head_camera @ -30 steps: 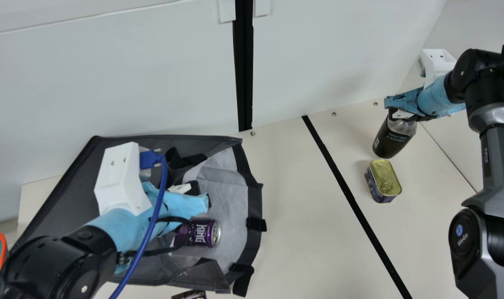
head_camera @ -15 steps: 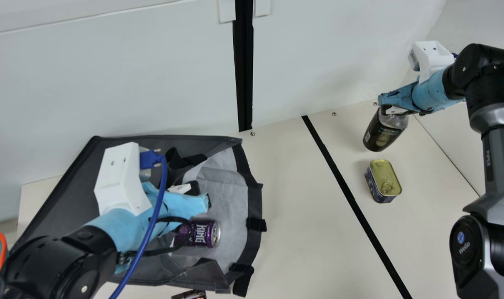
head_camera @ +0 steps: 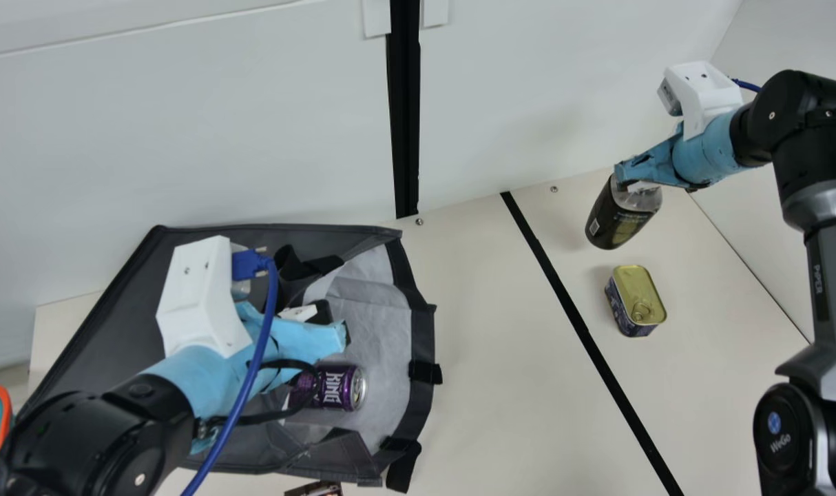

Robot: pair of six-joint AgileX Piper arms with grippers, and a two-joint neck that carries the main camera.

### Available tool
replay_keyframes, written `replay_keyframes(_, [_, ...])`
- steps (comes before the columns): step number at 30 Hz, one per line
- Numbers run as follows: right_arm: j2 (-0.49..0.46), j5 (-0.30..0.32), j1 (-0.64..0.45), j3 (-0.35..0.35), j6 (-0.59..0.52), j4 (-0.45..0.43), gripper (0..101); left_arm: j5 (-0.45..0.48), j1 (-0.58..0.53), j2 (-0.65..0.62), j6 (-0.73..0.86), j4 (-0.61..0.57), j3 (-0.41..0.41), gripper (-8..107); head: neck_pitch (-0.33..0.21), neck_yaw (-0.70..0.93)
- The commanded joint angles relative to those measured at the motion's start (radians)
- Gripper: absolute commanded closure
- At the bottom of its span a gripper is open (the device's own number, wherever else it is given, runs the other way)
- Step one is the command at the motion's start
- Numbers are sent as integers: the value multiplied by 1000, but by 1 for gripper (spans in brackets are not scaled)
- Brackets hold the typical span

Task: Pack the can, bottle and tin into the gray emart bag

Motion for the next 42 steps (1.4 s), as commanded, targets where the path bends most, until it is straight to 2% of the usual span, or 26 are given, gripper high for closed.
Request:
replay_keyframes(1, [-21,-9,3,23,-9,9,101,0,0,0,0,0,0,89,-23,-2])
replay_keyframes(24, [-291,-49,83,317,-105,43,101,0,0,0,0,0,0,89,-23,-2])
replay_keyframes(42, [-439,-32,160,451,-160,76,101,0,0,0,0,0,0,89,-23,-2])
